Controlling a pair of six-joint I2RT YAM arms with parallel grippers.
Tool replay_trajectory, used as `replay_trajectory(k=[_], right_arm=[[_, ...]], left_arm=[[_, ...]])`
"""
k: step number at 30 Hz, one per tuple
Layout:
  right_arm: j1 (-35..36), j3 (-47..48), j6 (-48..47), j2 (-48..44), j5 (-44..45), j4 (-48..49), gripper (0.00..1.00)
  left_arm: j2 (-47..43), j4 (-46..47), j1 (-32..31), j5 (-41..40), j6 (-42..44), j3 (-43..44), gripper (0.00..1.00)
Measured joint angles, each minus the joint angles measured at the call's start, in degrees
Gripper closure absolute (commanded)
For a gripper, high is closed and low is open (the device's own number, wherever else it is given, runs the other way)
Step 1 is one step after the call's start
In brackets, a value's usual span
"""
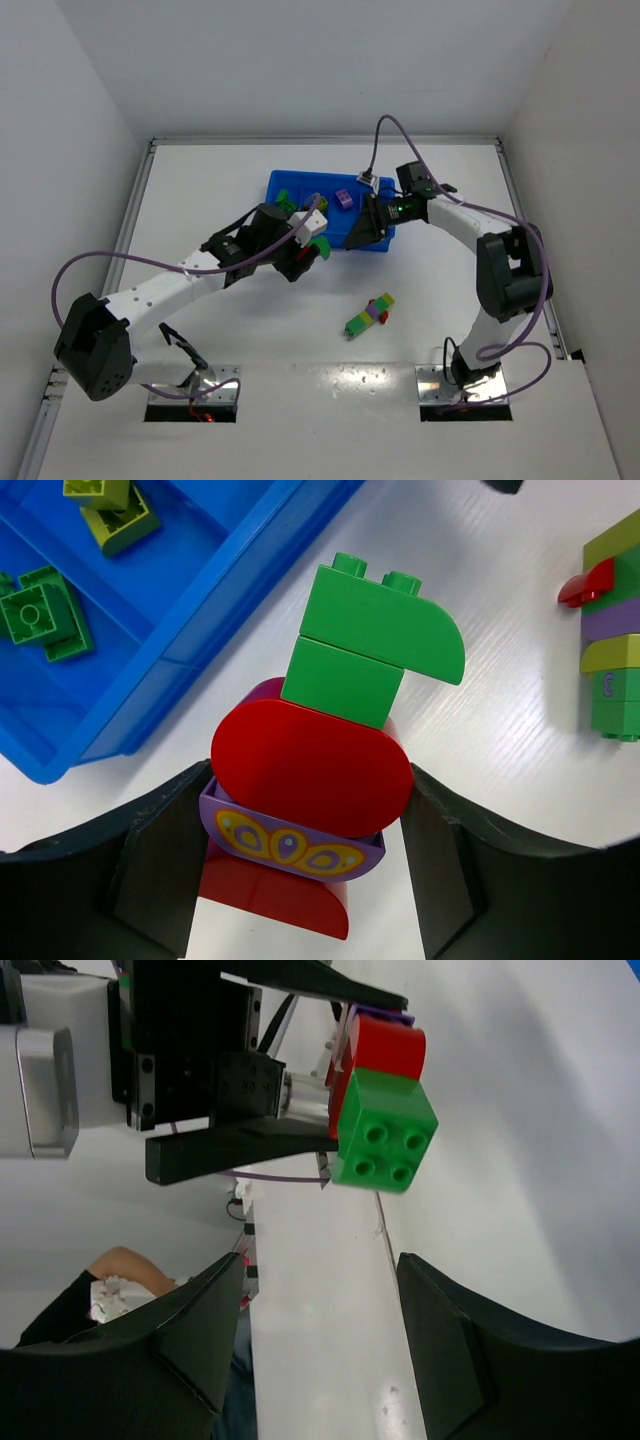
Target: Sort the legos into containers by color
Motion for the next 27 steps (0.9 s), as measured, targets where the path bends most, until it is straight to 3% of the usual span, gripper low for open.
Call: replay_trajectory(k=[23,26,27], right_arm=[[5.97,8.37,-0.7,7.96,2.97,-2.54,0.34],[6.49,8.74,-0.74,8.52,2.99,-2.51,0.4],[6.69,8.9,-0.83,8.74,2.99,-2.58,0.52]], left_arm=[[-0.09,0.0,0.0,3.54,-1.29,0.04,1.0],[-0.09,0.0,0.0,3.76,-1.49,0.04,1.0],[-0.09,0.0,0.0,3.8,-1.49,0.04,1.0]])
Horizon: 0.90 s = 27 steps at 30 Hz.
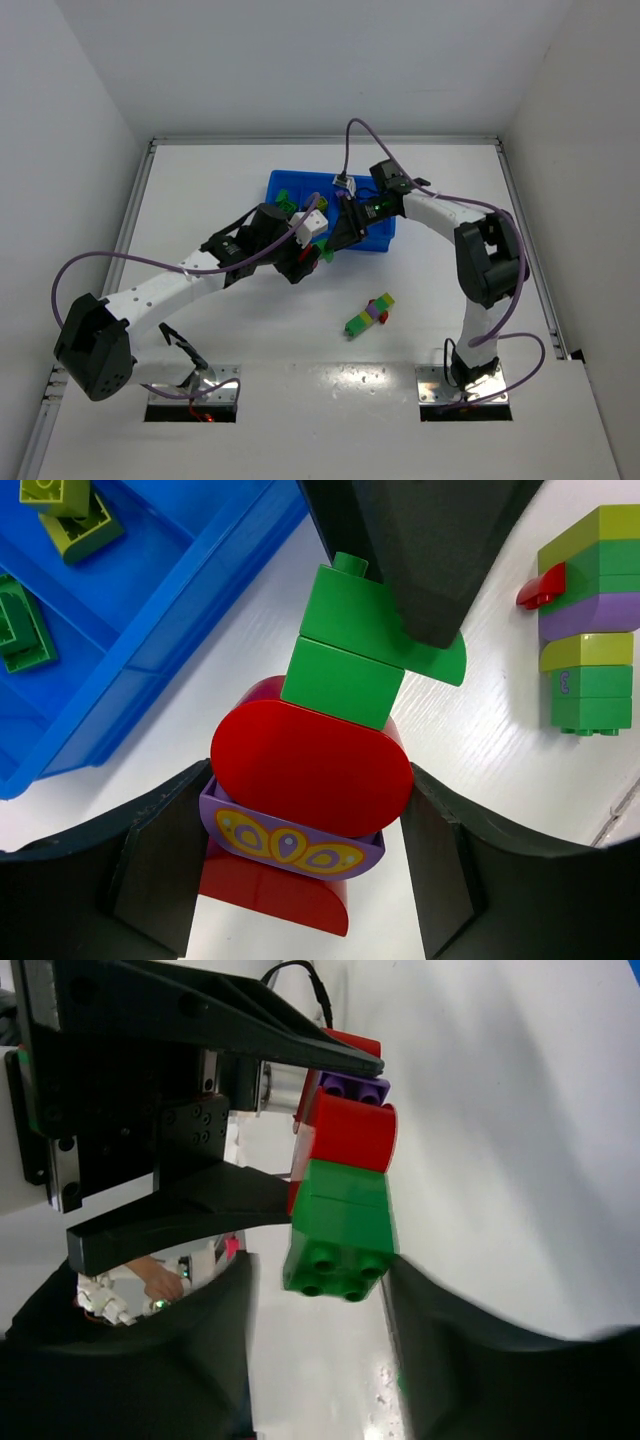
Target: Sort the legos into containers by color
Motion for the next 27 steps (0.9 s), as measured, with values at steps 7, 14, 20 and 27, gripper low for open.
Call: replay_trajectory(k=[7,14,20,27], right_arm=[[0.02,0.46,0.98,0.63,0.87,-0.83,0.95],[-0.46,2.75,0.42,0.81,0.46,-2.29,0.97],[-1.77,10.38,1.07,1.51,0.02,-1.62,0.97],[-1.99,21.62,6.19,6.78,2.89,4.68,0.97]], left_arm=[[0.02,-0.57,0.0,-0.42,0.24,0.11,1.0],[-1.95,0.92,0.22,-1.55,0.22,-0.98,1.0],[-8.79,1.2,3.54,-2.32,0.04,-5.01,1.0],[-14.29,-1.2,6.14,-2.99,0.02,-7.91,1.0]])
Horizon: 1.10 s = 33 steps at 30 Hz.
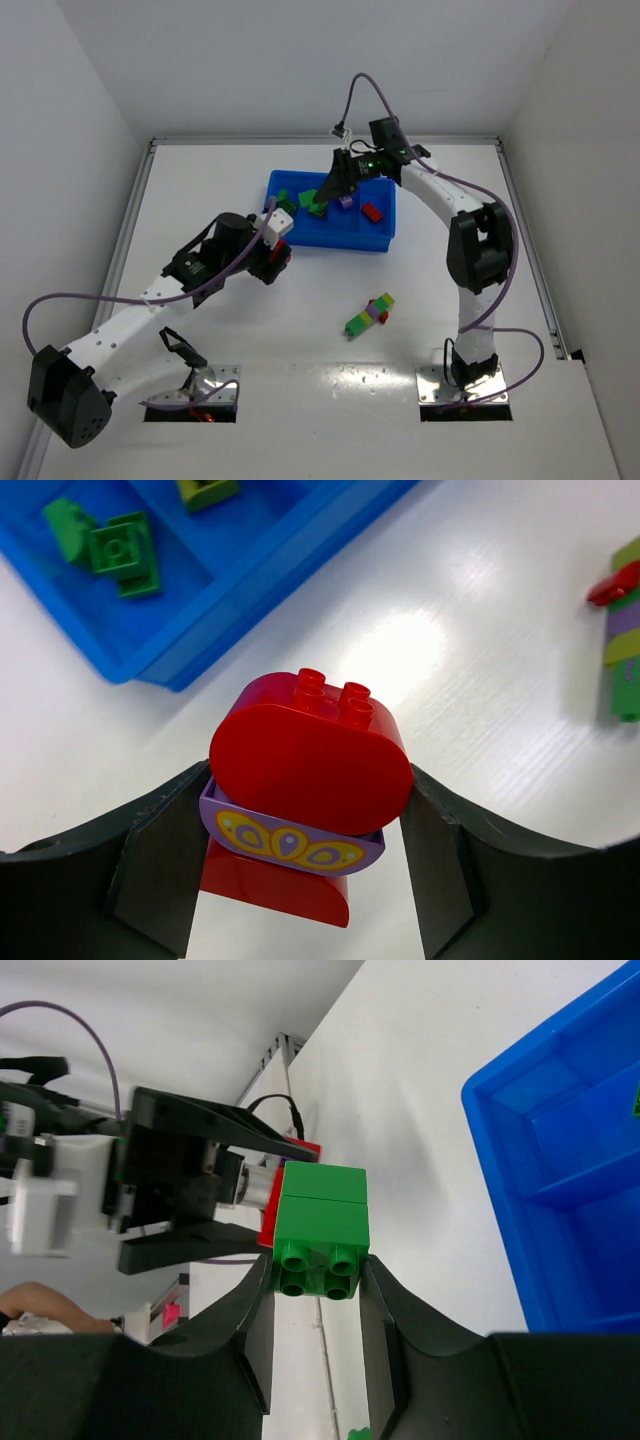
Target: Sort the legos into containers by color
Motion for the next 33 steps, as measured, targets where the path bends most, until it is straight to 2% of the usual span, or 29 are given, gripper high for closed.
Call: replay_trajectory(k=[6,10,14,16,23,29,33], right_arm=[[2.91,1.97,2.01,5.88,1.07,1.55,0.97],[4.11,1.97,2.93,7.54,1.07,1.55,0.97],[4.07,2.12,3.52,7.45,1.05,1.99,0.97],[3.74,1.97,3.72,7.15,1.07,2.01,0.97],[0.28,-5.44,4.79,-2.03,1.6,4.24,0.97],[-4.02,-12.52,5.42,-11.56,3.06,6.8,0.97],[-6.05,-13.73,5.79,-13.29,3.3,7.5,0.97]], left_arm=[[-3.5,-1.46,5.18,-1.16,-1.88,-0.09,1.0],[-5.31,-2.73,7.02,1.51,-3.23,-0.15,1.0],[-3.28,-3.56,6.95,5.16,-3.39,-0.07,0.99],[-0.09,-4.28,6.95,6.84,-3.19,0.17,0.94],[9.18,-6.32,4.57,11.17,-0.81,0.24,0.88],[14.8,-5.07,1.29,11.19,0.02,0.33,0.74],[18.53,-3.61,0.74,9.31,-0.83,0.42,0.69]])
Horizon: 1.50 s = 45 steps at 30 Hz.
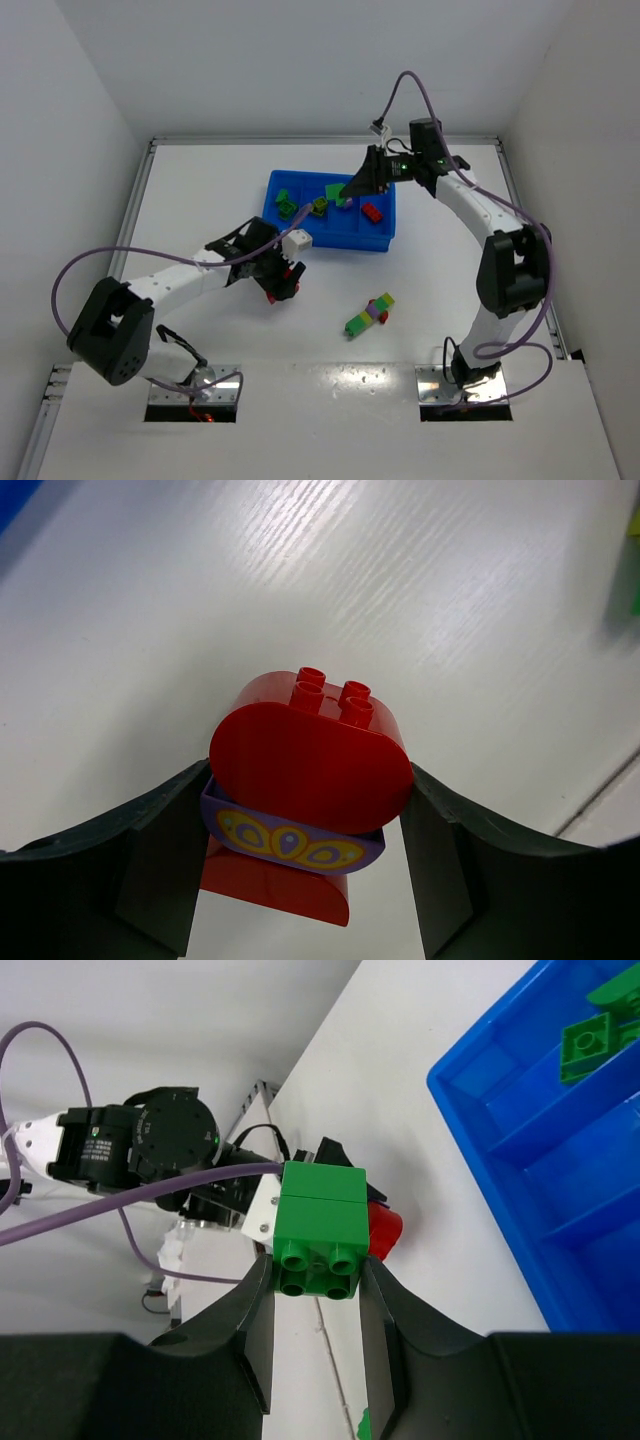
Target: Sort the legos into containers by color
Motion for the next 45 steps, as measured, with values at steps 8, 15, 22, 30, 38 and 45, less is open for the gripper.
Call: replay_trajectory(k=[8,15,22,30,38,45], right_arm=[[-0.72,-1.79,0.48,0.0,1.05,0.48,0.97],[-1.05,-2.67,0.5,-0.02,1.18,0.48,0.97],[-1.05,-2.82,0.5,-0.15,1.05,0.55,0.97],[0.59,-4.81,1.55,-0.24,-3.39,3.72,0.97],[5.07,-5.11,2.45,-0.24,-9.55,6.84,0.97],[7.69,-5.11,2.84,-0.22,-11.52,7.61,0.97]], left_arm=[[2.91,4.44,-1.03,-4.85,-3.89,0.66,0.35],[0.52,5.6,-1.05,-2.43,-5.4,1.99,0.0],[-4.83,3.74,0.74,3.54,-5.4,7.32,0.0],[-9.66,2.32,12.26,18.99,-5.11,15.67,0.0],[-2.47,0.04,17.68,39.43,-6.08,17.68,0.03],[1.49,-1.2,18.27,47.58,-6.84,20.61,0.06]])
